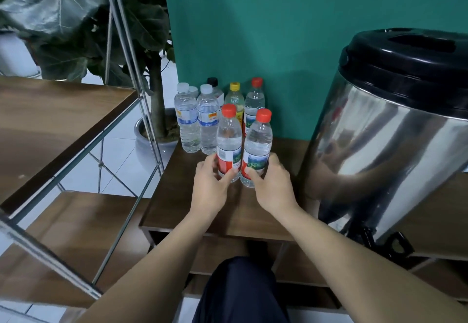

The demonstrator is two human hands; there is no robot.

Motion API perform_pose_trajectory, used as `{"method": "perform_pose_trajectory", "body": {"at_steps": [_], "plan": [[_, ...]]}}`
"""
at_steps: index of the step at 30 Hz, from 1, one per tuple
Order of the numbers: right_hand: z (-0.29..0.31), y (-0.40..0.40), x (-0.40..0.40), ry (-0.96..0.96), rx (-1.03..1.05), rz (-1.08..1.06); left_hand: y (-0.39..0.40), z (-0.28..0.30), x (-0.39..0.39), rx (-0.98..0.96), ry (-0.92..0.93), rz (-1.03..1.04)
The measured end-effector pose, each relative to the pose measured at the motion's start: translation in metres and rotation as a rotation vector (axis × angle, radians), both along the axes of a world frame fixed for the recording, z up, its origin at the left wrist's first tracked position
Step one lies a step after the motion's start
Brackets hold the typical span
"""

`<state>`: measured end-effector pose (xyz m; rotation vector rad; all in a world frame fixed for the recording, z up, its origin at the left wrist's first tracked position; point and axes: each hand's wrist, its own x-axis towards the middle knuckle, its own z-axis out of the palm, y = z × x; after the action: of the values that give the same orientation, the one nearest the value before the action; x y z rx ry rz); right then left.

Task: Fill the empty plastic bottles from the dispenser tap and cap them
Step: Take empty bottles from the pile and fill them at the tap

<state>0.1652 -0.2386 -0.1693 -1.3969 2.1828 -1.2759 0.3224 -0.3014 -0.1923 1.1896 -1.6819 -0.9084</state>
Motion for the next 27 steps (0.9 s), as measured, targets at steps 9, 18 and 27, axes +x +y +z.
{"method": "perform_pose_trajectory", "body": {"at_steps": [9,18,27], "plan": [[-0.007,-0.058,-0.005,-0.052,-0.034,-0.096,-0.054,-0.016,-0.033,0.029,0.08,0.12],[-0.009,-0.091,-0.01,-0.05,-0.002,-0.145,-0.069,-0.023,-0.044,-0.084,0.069,0.079],[-0.007,-0.101,-0.017,-0.163,0.03,-0.152,-0.068,-0.02,-0.041,-0.129,0.015,0.087]]}}
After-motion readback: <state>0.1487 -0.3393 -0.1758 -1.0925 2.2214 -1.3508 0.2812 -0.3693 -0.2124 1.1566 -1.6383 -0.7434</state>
